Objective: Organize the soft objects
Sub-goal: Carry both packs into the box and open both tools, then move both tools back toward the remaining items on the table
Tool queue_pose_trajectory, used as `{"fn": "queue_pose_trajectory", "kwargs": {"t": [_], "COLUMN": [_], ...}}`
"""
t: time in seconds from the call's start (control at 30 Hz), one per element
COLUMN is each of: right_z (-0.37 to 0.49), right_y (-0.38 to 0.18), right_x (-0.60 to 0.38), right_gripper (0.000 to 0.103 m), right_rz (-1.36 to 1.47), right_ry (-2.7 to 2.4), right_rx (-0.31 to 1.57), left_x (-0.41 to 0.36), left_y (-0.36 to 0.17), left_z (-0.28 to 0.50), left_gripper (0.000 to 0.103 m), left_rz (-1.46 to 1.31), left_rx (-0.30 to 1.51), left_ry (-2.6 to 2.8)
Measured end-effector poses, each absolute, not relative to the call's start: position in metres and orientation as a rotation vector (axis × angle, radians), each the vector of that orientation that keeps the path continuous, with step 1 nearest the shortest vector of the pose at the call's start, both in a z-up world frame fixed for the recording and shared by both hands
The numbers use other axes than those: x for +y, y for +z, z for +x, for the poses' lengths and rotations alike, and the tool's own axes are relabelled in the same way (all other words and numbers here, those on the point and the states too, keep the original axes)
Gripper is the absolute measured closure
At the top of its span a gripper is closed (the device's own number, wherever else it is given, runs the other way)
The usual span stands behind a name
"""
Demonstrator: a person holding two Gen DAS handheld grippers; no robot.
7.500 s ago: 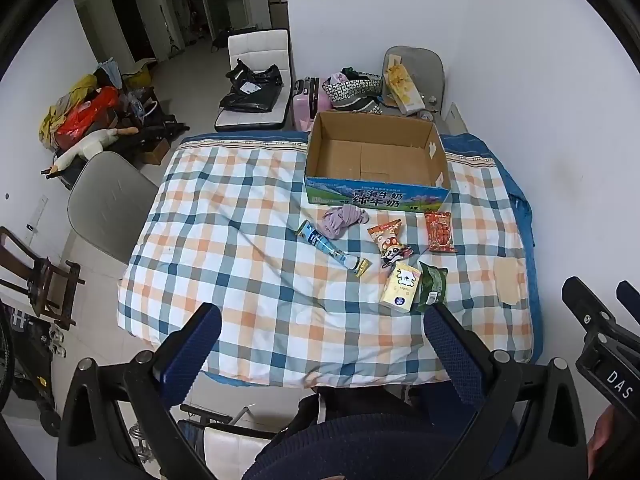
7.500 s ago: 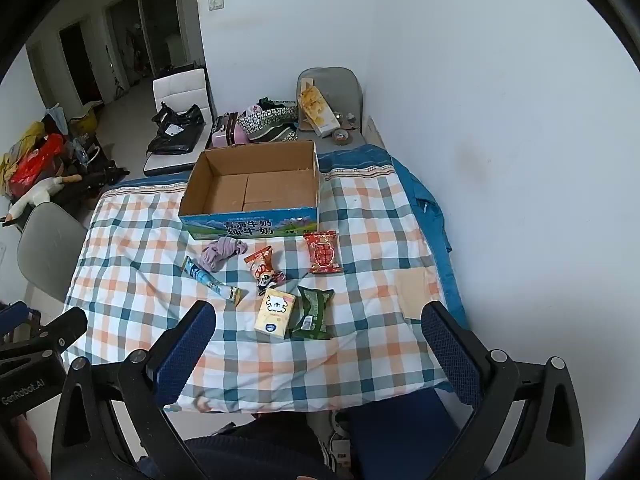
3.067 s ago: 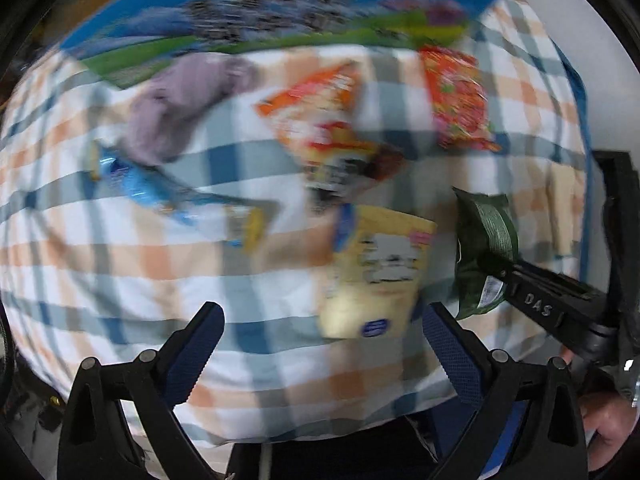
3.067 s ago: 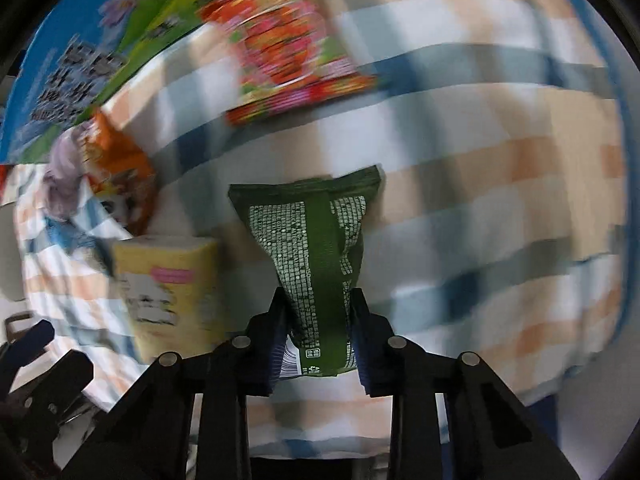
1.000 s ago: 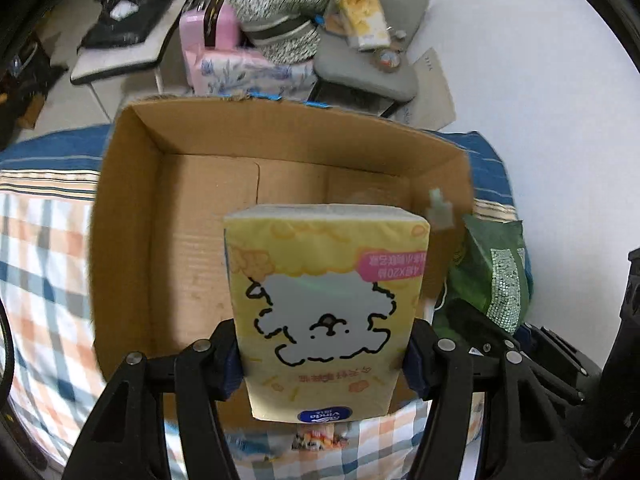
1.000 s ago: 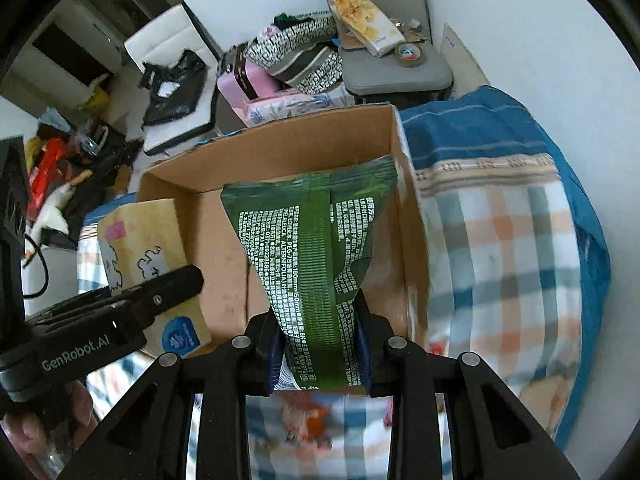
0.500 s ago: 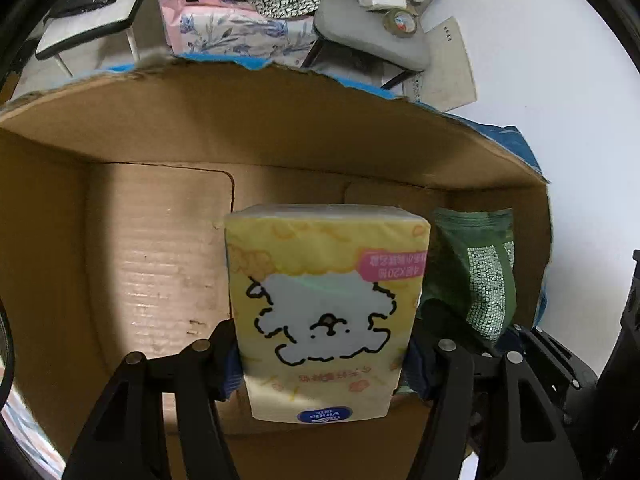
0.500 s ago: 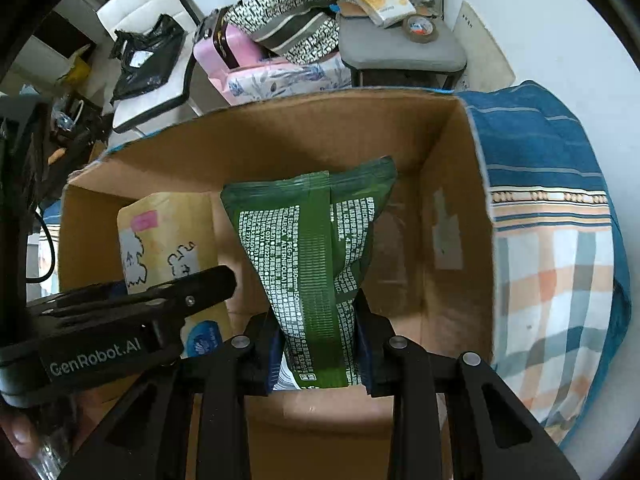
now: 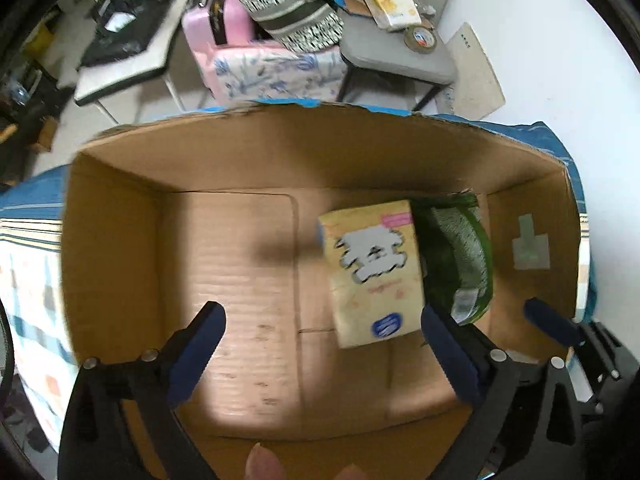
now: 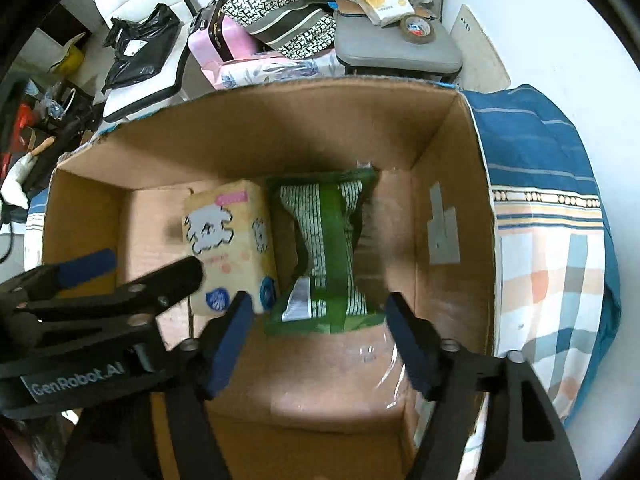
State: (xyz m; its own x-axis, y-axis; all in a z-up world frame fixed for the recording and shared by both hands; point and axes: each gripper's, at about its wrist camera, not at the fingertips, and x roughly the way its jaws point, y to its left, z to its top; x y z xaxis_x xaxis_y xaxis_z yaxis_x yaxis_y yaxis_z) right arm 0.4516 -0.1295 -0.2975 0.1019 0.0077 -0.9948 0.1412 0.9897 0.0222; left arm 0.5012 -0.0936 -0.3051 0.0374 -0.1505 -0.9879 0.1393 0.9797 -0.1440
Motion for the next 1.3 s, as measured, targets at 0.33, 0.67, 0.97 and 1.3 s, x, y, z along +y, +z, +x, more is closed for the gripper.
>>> {"fn": "queue_pose_trajectory", "kwargs": {"t": [0.33,0.67,0.97,1.3], "right_z": [0.403,0.354,0.295,0.230], "right_y": [-0.259,-0.207,-0.146,-0.088], "right_x": [-0.112,-0.102,-0.096,-0.092], "right_gripper": [0.004,0.004,0.004,0.004], "right_rz": [0.098,0.080,0.079,0.089], "right_ry": [-0.096,-0.121,-0.122,-0.109], "right_rx": [1.407,1.315,1.192,1.088], "left_x": [-0.069,-0.054,-0.045,-0.034], "left_y": [-0.272,-0.219,-0.160,-0.110], "left_z": [0.470,0.426,0.374,0.313], "left_gripper": [0.003,0.003,0.003,0.002], "left_rz": [0.072,0.018,-0.003,-0.037], "left_rx": [1.399,1.298,1.194,1.110], "left_ry": [-0.165,-0.148,-0.129,-0.104]}}
